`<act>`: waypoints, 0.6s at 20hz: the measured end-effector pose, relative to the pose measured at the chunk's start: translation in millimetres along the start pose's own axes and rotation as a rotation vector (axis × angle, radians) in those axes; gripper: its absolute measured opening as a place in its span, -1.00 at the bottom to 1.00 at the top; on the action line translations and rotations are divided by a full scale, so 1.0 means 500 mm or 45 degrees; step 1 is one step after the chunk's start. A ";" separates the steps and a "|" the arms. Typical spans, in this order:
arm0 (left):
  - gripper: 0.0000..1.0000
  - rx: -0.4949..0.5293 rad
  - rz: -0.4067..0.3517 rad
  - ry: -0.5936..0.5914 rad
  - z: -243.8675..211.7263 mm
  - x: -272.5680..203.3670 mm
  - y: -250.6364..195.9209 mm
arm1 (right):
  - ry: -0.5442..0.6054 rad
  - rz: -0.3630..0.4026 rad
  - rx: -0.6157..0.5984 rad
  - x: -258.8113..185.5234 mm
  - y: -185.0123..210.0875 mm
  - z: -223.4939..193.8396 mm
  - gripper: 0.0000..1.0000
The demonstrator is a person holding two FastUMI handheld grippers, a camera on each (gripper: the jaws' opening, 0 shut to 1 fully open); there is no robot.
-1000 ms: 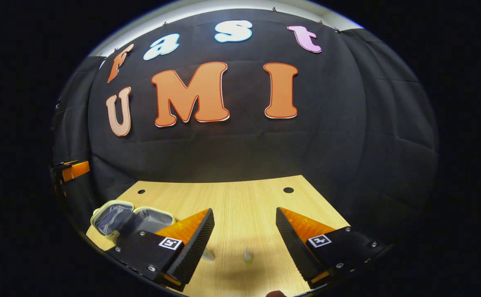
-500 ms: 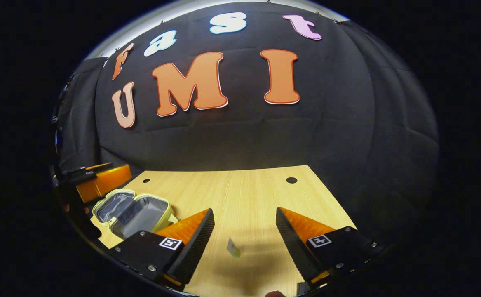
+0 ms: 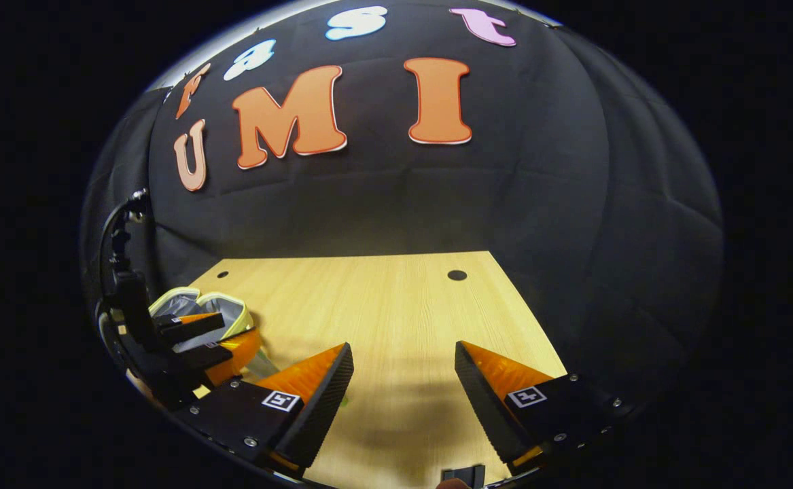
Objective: First open the suitcase, pack the skin care products into it, and then close the suitcase.
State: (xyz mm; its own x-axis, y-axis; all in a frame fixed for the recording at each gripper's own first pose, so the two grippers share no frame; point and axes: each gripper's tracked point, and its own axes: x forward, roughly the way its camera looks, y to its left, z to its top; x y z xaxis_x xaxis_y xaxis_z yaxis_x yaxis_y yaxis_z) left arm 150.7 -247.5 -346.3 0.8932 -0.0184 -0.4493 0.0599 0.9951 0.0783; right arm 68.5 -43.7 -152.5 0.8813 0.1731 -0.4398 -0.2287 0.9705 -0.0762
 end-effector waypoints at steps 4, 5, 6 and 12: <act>0.99 0.038 0.036 0.077 -0.094 0.047 -0.013 | 0.031 -0.002 -0.035 0.012 -0.025 -0.021 0.90; 0.99 0.037 0.045 0.093 -0.112 0.057 -0.014 | 0.040 -0.003 -0.046 0.013 -0.031 -0.026 0.91; 0.99 0.036 0.059 0.106 -0.127 0.064 -0.014 | 0.044 -0.001 -0.052 0.013 -0.035 -0.028 0.91; -0.31 -0.030 0.093 0.129 -0.152 0.078 -0.005 | 0.091 0.004 -0.066 0.021 -0.040 -0.051 0.91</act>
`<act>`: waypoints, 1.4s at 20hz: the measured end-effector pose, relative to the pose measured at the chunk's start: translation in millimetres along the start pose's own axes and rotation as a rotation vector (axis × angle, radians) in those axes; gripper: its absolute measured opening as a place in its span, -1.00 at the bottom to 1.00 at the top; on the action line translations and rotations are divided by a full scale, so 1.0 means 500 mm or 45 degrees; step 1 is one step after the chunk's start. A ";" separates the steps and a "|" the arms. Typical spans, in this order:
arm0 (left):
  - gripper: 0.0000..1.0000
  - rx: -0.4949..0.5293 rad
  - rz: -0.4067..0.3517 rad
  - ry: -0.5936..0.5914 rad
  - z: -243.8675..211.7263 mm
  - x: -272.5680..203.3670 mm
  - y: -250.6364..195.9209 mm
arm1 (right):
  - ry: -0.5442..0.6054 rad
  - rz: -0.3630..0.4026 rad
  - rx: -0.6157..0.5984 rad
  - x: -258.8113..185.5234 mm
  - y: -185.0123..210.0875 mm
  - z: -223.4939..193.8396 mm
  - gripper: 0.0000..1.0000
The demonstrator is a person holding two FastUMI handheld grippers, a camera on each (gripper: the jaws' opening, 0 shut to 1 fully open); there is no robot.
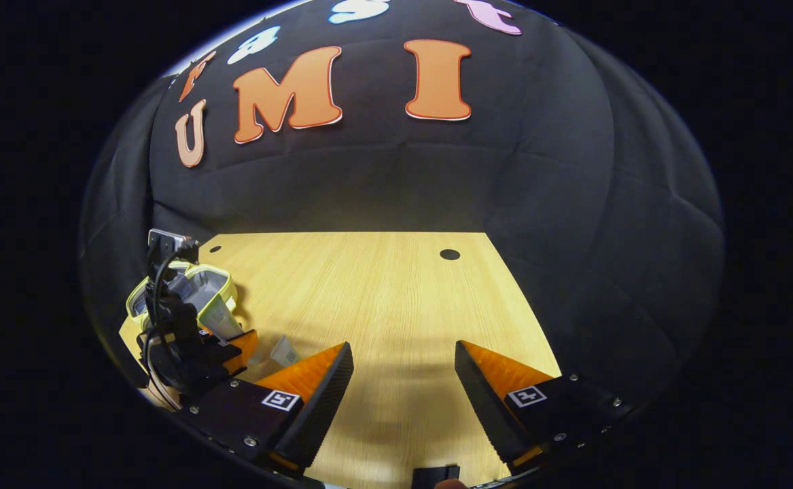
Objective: First open the suitcase, pack the skin care products into it, and then close the suitcase.
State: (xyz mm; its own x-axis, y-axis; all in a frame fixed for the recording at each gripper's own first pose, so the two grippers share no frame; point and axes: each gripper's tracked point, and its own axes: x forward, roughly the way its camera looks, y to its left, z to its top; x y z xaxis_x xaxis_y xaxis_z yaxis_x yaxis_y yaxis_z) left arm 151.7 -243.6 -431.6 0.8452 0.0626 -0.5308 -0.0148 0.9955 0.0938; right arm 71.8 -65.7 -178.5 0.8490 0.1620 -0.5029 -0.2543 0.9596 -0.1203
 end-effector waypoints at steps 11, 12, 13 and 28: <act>-0.46 -0.062 -0.087 0.117 0.076 -0.223 0.064 | 0.006 0.210 0.003 0.013 0.179 -0.010 0.92; -0.46 -0.086 -0.084 0.119 0.084 -0.242 0.080 | 0.030 0.226 -0.004 0.027 0.199 -0.024 0.92; -0.47 -0.105 -0.078 0.118 0.092 -0.258 0.094 | 0.052 0.238 -0.016 0.040 0.214 -0.038 0.92; -0.46 -0.150 -0.034 0.097 0.095 -0.292 0.251 | 0.326 0.172 -0.067 0.179 0.268 -0.203 0.72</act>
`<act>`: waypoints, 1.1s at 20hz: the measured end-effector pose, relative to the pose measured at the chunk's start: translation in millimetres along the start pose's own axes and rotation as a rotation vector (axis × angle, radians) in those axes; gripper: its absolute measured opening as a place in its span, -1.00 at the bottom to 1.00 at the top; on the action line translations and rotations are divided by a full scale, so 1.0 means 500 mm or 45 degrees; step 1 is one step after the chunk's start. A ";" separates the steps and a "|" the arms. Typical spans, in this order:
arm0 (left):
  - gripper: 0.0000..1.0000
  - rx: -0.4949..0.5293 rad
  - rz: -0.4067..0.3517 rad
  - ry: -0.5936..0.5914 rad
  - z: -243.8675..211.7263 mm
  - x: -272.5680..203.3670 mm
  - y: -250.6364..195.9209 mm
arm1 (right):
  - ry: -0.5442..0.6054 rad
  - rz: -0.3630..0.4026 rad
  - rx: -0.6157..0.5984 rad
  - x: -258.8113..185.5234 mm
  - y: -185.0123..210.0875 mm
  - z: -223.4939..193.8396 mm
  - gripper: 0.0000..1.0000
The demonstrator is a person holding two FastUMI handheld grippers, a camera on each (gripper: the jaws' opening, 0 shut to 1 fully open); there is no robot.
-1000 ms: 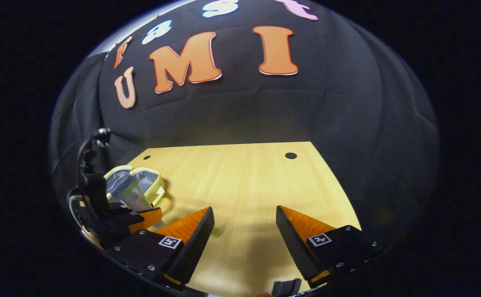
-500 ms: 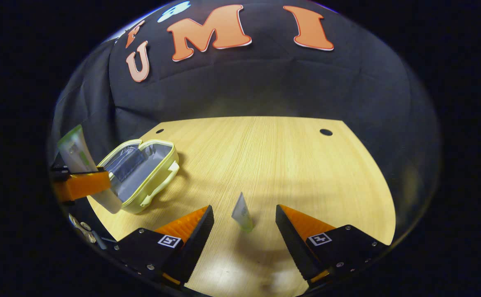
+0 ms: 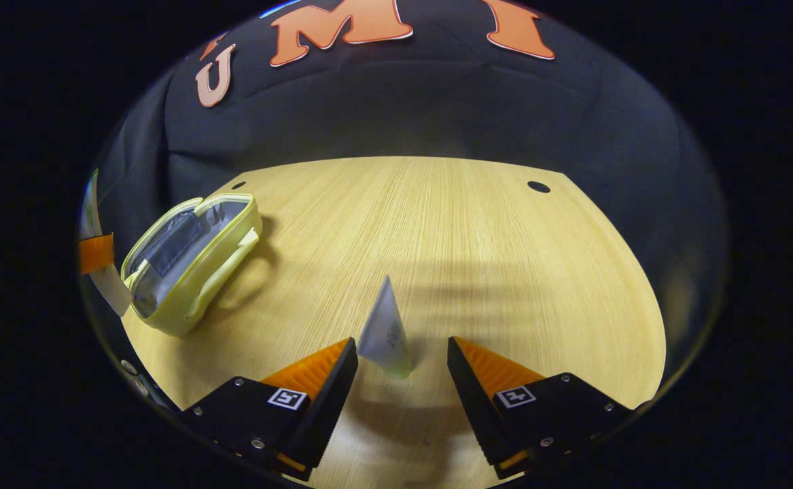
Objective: First open the suitcase, pack the skin care products into it, and then close the suitcase.
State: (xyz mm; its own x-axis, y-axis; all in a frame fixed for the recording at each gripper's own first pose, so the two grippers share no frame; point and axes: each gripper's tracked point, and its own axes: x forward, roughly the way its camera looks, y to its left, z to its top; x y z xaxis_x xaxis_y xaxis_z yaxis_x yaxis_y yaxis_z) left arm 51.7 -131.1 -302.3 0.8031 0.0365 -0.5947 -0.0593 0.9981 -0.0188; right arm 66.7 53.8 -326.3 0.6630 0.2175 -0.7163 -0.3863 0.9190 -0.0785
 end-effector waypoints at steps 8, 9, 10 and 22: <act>-0.46 -0.020 -0.033 0.019 -0.009 -0.019 0.041 | 0.069 -0.052 0.061 0.019 0.002 -0.012 -0.34; -0.48 -0.012 -0.042 0.018 -0.004 -0.029 0.048 | 0.048 -0.052 0.072 0.005 0.006 0.003 -0.35; -0.47 -0.002 -0.050 0.015 0.001 -0.040 0.058 | 0.031 -0.046 0.072 -0.011 0.011 0.021 -0.37; -0.47 0.034 -0.293 0.591 0.048 0.024 0.275 | 0.049 0.163 0.312 -0.177 0.199 0.131 -0.39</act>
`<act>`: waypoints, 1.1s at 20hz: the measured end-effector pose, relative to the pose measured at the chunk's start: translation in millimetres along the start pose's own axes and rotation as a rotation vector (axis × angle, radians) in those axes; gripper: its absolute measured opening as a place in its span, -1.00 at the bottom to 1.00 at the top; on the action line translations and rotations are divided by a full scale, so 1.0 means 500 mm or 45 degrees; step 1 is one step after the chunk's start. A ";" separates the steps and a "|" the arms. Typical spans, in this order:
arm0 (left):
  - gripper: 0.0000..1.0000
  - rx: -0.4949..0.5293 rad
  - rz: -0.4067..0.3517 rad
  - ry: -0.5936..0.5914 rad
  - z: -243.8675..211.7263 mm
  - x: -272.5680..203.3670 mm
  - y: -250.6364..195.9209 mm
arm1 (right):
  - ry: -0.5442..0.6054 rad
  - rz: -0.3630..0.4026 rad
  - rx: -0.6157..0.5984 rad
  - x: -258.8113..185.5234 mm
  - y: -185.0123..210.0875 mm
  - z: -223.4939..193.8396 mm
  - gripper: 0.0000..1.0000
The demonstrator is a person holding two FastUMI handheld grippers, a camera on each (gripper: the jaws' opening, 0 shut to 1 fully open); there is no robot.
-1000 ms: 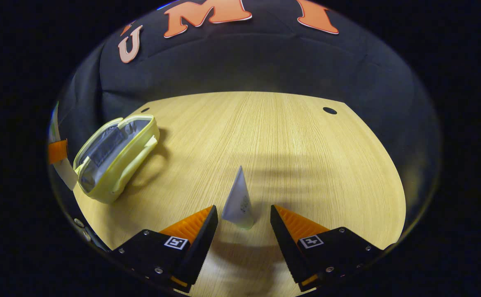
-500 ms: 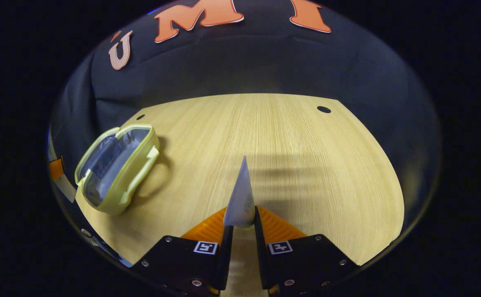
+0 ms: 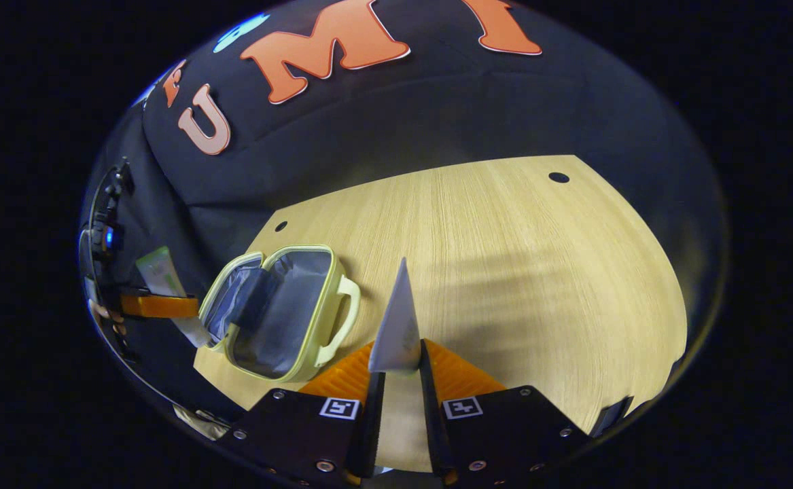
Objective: First open the suitcase, pack the skin care products into it, and then close the suitcase.
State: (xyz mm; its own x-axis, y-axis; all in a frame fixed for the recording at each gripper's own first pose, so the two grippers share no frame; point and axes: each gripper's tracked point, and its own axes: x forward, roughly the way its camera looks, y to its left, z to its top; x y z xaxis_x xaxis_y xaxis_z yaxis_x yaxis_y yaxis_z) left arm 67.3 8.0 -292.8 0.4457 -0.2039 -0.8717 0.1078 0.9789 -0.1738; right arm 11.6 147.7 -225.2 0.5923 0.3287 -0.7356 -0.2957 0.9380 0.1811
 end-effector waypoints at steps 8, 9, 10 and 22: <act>-0.46 0.111 -0.022 0.382 -0.008 0.151 0.056 | -0.007 -0.061 0.113 -0.027 0.042 -0.015 -0.39; -0.46 0.106 -0.025 0.401 -0.010 0.163 0.059 | -0.011 -0.072 0.126 -0.033 0.044 -0.016 -0.39; -0.46 0.098 -0.039 0.420 -0.016 0.178 0.068 | -0.012 -0.079 0.134 -0.037 0.047 -0.019 -0.39; 1.00 0.147 -0.038 0.334 0.008 0.177 0.083 | 0.004 -0.118 0.129 -0.059 0.069 -0.015 -0.39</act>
State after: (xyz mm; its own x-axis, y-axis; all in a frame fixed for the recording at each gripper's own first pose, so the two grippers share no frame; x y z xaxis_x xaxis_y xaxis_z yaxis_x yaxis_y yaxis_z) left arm 114.8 30.4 -375.3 0.1972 -0.2068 -0.9583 0.2244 0.9611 -0.1612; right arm -21.4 169.4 -202.2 0.6112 0.2401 -0.7542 -0.1624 0.9706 0.1775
